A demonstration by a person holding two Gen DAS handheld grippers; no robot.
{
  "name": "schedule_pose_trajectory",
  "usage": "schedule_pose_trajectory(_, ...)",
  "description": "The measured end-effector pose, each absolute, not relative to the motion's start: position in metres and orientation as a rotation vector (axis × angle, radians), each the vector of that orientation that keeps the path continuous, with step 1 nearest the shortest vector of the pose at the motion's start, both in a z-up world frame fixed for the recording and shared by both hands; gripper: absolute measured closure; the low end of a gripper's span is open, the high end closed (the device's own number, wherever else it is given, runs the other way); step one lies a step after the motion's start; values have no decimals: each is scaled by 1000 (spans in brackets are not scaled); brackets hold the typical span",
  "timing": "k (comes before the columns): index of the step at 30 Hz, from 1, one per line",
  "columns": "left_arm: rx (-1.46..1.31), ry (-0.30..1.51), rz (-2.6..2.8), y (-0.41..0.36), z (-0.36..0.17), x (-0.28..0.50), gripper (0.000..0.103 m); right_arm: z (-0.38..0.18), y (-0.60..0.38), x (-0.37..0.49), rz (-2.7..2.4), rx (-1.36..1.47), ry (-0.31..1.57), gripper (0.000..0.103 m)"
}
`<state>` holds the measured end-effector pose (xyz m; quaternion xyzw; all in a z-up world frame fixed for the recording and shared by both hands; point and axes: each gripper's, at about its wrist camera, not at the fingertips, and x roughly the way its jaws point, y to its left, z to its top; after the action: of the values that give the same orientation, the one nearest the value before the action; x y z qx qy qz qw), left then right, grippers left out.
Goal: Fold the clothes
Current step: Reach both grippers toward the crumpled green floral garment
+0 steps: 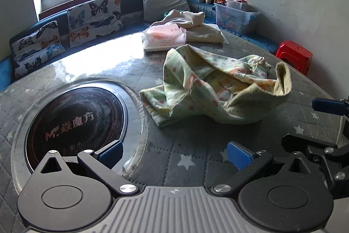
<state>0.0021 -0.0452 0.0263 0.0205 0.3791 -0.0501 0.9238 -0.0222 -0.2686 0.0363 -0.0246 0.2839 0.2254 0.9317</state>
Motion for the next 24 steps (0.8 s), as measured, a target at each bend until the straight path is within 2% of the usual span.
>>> schedule_pose_trajectory(16, 52, 758, -69, -39, 43, 24, 0, 71, -270, 6, 423, -100, 494, 0)
schedule_pose_trajectory(24, 58, 747, -61, -41, 51, 30, 0, 72, -259, 26, 426, -141, 496, 1)
